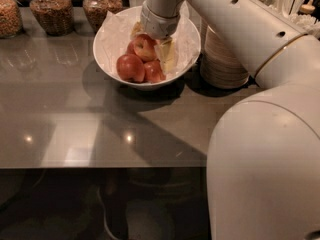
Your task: Pick apple from white bowl
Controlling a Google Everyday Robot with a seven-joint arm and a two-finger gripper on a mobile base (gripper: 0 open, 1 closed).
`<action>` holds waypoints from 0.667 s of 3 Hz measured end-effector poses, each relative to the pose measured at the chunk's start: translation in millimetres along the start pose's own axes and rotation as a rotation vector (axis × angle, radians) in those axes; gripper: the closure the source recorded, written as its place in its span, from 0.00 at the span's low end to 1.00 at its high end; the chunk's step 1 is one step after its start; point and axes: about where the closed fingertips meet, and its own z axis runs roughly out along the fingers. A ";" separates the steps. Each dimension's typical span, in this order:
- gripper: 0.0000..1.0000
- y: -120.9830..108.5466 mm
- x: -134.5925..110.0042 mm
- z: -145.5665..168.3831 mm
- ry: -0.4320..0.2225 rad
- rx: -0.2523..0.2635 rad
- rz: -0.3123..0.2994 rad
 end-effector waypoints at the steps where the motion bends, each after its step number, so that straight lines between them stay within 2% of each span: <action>1: 0.23 -1.2 -5.0 -5.3 0.038 -0.003 -0.063; 2: 0.27 -1.8 -12.6 -12.7 0.077 -0.003 -0.130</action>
Offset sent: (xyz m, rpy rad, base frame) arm -0.0208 0.0088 0.0265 -0.1455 -0.1285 0.1492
